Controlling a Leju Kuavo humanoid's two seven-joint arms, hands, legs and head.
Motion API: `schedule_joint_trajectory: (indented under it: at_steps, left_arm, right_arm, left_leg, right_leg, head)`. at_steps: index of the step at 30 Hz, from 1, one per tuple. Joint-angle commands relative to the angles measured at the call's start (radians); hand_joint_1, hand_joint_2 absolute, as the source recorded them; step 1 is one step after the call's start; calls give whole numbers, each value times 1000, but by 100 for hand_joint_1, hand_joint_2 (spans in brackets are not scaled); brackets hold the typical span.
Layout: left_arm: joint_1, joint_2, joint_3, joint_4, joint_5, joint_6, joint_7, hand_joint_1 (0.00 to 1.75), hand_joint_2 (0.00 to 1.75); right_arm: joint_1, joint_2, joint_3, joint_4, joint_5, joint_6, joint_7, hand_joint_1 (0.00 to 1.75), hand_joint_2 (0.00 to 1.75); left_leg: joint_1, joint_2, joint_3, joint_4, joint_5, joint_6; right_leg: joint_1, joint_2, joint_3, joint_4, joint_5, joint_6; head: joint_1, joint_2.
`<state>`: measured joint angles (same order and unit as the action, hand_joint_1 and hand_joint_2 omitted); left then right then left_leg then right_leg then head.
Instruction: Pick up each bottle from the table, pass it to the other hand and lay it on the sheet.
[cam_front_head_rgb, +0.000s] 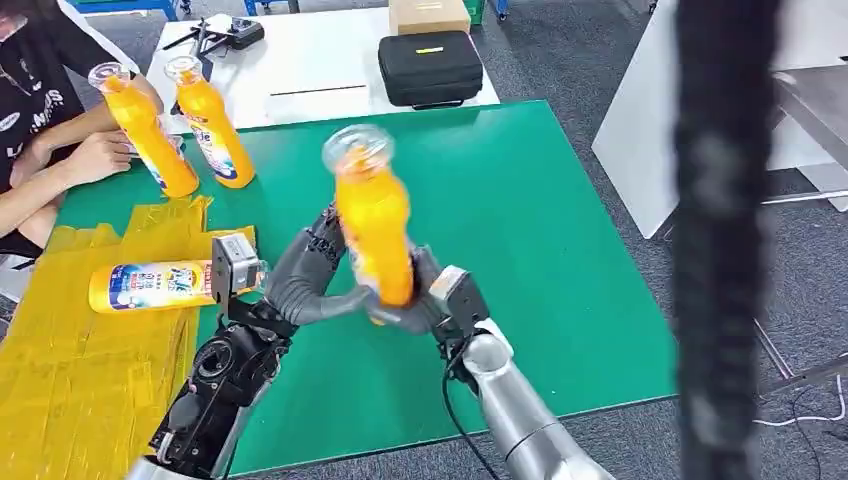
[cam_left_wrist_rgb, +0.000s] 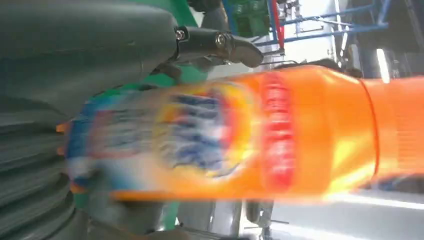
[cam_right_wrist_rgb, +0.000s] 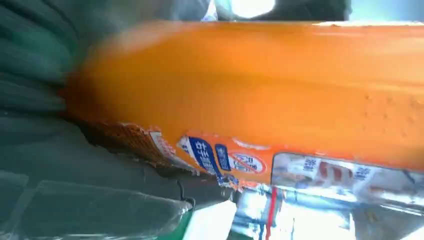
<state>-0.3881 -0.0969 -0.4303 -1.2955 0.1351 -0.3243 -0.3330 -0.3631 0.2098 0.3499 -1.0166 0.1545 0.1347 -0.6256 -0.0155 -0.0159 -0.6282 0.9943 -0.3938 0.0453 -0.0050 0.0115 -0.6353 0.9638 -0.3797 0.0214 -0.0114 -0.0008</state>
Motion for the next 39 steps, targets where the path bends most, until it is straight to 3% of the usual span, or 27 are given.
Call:
schedule_joint_trajectory:
  at_steps: [1,9,12,13,17,20,39]
  left_arm:
    - [-52,-10,21,112,5,-2,6,0,175]
    - [-42,-8,41,118,33,25,17,0,175]
    - [-38,-4,57,137,61,24,20,0,175]
    - [-42,-4,57,151,73,18,20,0,175]
    - [-61,-6,52,198,97,27,23,0,175]
    - [-64,-7,60,211,112,43,28,0,175]
    - [-49,-10,56,190,132,78,30,0,175]
  right_arm:
    - [-57,-9,68,110,0,-7,-4,175,175]
    - [-56,-13,104,123,30,-24,-11,175,175]
    - [-52,-17,133,124,60,-52,-9,175,175]
    - [-49,-20,143,126,68,-66,-5,175,175]
    - [-43,-27,159,140,83,-105,4,175,175]
    - [-31,-38,194,142,147,-152,24,175,175]
    - [-36,-35,196,176,160,-157,27,175,175]
  left_leg:
    - [0,0,3,0,-1,-2]
    - [0,1,2,0,-1,-2]
    - [0,1,3,0,-1,-2]
    - [1,3,10,2,-5,-5]
    - [1,0,3,-1,-1,-2]
    - [1,1,7,1,-4,-4]
    - [1,0,3,0,-1,-2]
  right_leg:
    - [0,-1,3,-1,-1,0]
    - [0,0,2,-1,-1,0]
    - [0,0,3,-1,-1,0]
    - [2,0,9,1,-4,-1]
    - [1,-1,3,-1,-1,0]
    - [2,-2,8,0,-3,0]
    - [1,-1,3,-1,-1,0]
  head:
    - [0,0]
    - [0,0]
    - [0,0]
    - [0,0]
    - [0,0]
    - [0,0]
    - [0,0]
